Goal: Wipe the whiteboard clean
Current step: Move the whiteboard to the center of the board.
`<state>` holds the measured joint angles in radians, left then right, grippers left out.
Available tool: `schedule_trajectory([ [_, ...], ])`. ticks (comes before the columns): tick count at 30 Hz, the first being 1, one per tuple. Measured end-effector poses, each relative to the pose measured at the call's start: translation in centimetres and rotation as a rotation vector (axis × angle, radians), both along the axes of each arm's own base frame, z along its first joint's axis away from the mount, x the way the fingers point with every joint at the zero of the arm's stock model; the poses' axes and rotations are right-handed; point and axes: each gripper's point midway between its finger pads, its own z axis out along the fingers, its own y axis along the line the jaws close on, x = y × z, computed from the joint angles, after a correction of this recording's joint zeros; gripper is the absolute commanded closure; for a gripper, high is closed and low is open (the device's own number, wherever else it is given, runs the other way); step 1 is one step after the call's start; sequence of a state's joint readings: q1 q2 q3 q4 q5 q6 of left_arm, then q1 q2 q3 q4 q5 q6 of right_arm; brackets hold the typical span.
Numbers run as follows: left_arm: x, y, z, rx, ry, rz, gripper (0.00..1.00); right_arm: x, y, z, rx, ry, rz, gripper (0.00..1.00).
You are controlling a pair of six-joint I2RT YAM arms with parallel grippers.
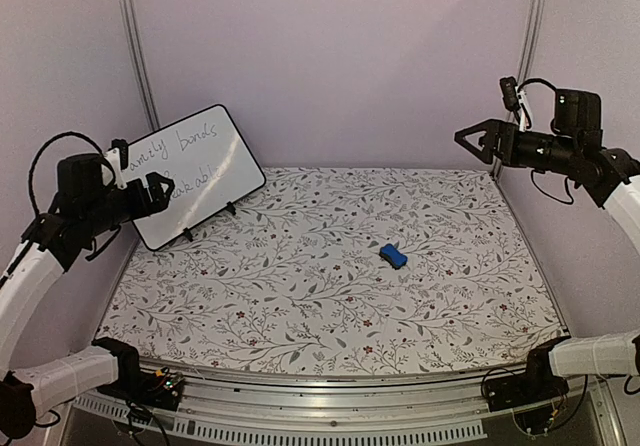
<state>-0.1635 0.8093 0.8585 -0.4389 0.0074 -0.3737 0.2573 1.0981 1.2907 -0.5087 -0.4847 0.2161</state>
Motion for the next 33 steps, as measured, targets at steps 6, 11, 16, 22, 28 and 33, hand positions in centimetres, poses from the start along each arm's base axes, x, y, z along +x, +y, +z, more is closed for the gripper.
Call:
schedule_trajectory([
  [6,0.6,1.0,-1.2,0.005,0.032,0.071,0.00,0.5,-0.7,-0.6,-0.018,0.005,-0.050,0.01],
  [11,1.1,2.3,-2.3,0.004,0.062,0.161,0.00,0.8,-1.3,-0.9,-0.031,0.007,-0.093,0.01],
  [16,1.8,3.3,-3.8,-0.029,0.108,0.258,0.00,1.0,-1.8,-1.1,-0.039,0.014,-0.124,0.01],
  [22,3.1,3.8,-7.2,-0.052,0.203,0.372,0.00,1.2,-2.1,-2.1,-0.046,0.039,-0.148,0.01],
  [28,4.1,3.4,-11.2,-0.033,0.299,0.473,0.01,1.3,-2.1,-2.3,-0.037,0.055,-0.157,0.01],
  [33,5.3,2.8,-14.0,-0.003,0.361,0.545,0.03,1.2,-2.0,-3.0,-0.029,0.078,-0.156,0.01],
])
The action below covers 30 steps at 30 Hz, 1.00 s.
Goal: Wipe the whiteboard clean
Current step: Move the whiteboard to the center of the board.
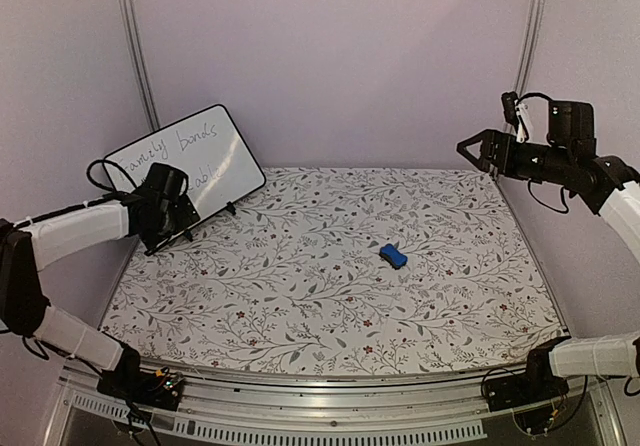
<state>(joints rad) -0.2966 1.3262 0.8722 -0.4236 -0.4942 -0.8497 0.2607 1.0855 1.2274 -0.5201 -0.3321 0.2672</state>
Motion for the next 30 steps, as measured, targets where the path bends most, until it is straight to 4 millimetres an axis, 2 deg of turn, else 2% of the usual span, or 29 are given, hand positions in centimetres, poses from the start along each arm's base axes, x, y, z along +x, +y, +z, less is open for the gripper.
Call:
schedule_trajectory([
  [5,1.7,-0.1,-2.6,0.029,0.064,0.084,0.08,-0.2,0.3,-0.9,0.015,0.028,0.014,0.01],
  [7,2.3,0.0,-3.3,0.041,0.076,0.111,0.13,-0.3,0.3,-1.0,0.020,0.033,0.014,0.01],
  [14,4.0,0.1,-5.7,0.080,0.112,0.155,0.17,-1.0,0.5,-0.6,0.040,0.021,0.032,0.01],
  [18,5.5,0.0,-6.9,0.086,0.120,0.165,0.27,-1.1,0.5,-0.3,0.045,0.012,0.035,0.01],
  [24,6.3,0.9,-9.2,0.093,0.153,0.188,0.33,-1.5,0.7,-0.3,0.054,0.010,0.048,0.01],
  [30,7.0,1.7,-10.3,0.103,0.164,0.203,0.37,-1.6,0.8,-0.3,0.059,0.008,0.058,0.01],
])
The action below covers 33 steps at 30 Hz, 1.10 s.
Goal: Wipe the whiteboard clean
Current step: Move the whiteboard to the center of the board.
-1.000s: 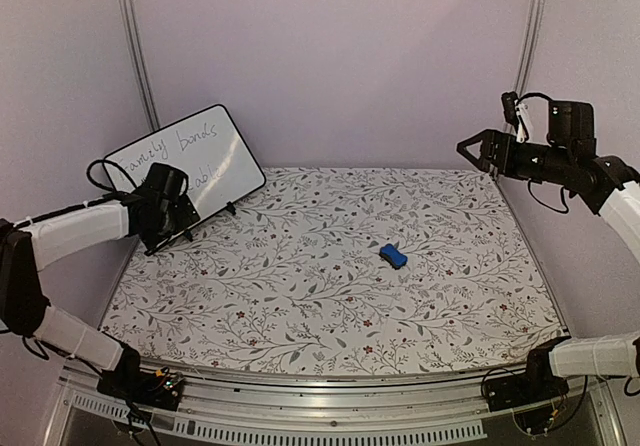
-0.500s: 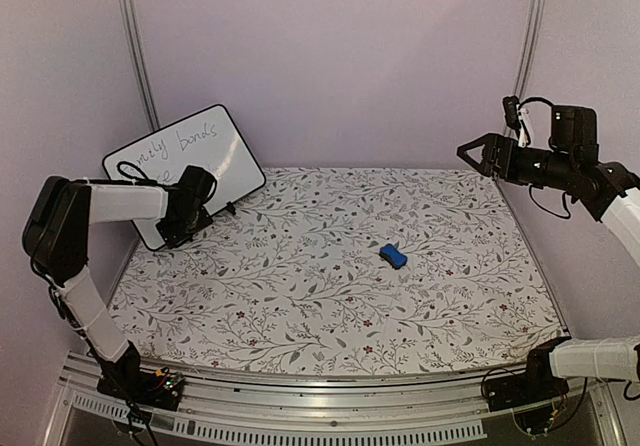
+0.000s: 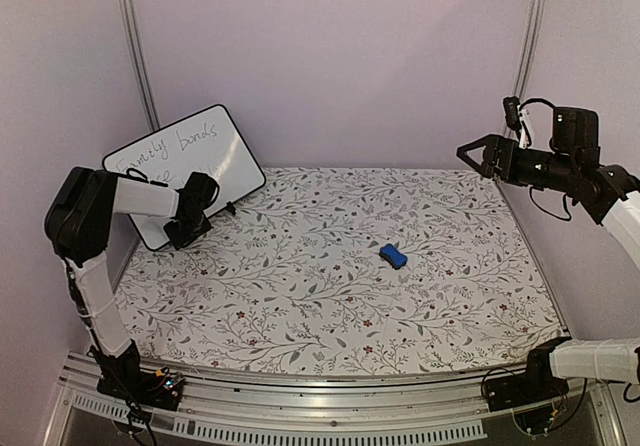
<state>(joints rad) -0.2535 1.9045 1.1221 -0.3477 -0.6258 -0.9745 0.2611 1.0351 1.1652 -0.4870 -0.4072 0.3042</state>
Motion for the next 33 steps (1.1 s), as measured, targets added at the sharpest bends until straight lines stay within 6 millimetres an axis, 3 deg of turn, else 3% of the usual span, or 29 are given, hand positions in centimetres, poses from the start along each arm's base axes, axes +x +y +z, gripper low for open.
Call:
schedule_trajectory([
  [9,0.9,0.1,-1.9,0.018,0.025,-0.006,0.56,-0.1,0.4,0.3,0.023,-0.004,0.020,0.01],
  [12,1.0,0.2,-2.1,0.022,0.029,-0.006,0.59,-0.2,0.5,0.4,0.027,-0.003,0.025,0.01],
  [15,1.1,0.2,-2.0,0.021,0.025,-0.005,0.72,-0.2,0.6,0.4,0.031,-0.004,0.031,0.01],
  [25,1.3,0.2,-2.1,0.023,0.026,-0.007,1.00,-0.3,0.8,0.4,0.043,-0.005,0.044,0.01],
  [33,1.3,0.2,-2.1,0.021,0.025,-0.007,1.00,-0.3,1.0,0.4,0.052,-0.004,0.053,0.01],
])
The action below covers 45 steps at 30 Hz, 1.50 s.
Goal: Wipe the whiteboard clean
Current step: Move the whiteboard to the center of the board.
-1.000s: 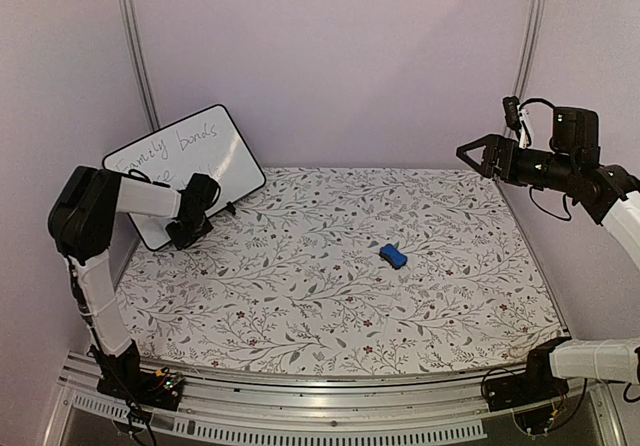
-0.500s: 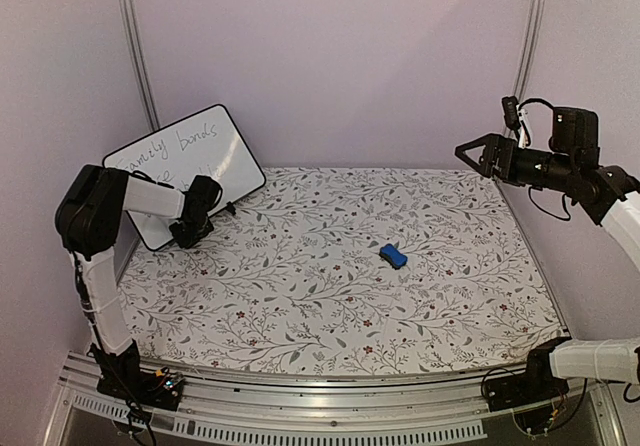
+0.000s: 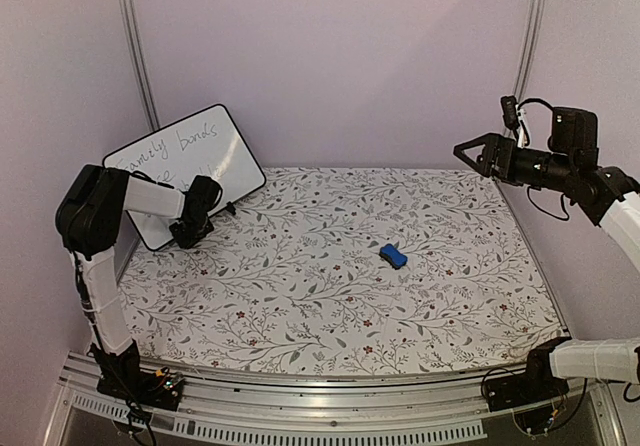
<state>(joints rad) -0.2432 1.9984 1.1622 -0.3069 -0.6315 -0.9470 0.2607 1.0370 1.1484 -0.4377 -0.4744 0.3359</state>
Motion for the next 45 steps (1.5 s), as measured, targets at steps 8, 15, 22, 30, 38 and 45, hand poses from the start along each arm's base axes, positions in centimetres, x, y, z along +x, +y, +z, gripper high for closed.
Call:
schedule_trajectory([
  [8,-0.2,-0.7,0.1,0.009,-0.013,-0.019,1.00,0.3,0.2,-0.8,0.000,0.018,0.007,0.01],
  [15,-1.0,-2.6,0.0,0.017,-0.027,-0.046,1.00,0.5,0.3,-1.7,-0.002,0.035,0.007,0.01],
  [22,-1.9,-5.4,-0.1,0.025,-0.037,-0.090,1.00,0.6,0.3,-2.2,-0.002,0.040,0.008,0.01],
  [30,-2.8,-9.1,-0.2,0.018,-0.046,-0.160,1.00,1.1,0.4,-3.0,-0.008,0.057,0.006,0.01],
  [38,-4.3,-14.0,-0.1,0.007,-0.042,-0.271,1.00,1.8,0.5,-4.7,-0.031,0.095,-0.006,0.01],
  [45,-5.7,-19.4,0.3,-0.028,-0.025,-0.368,1.00,2.3,1.4,-6.6,-0.082,0.129,-0.005,0.01],
])
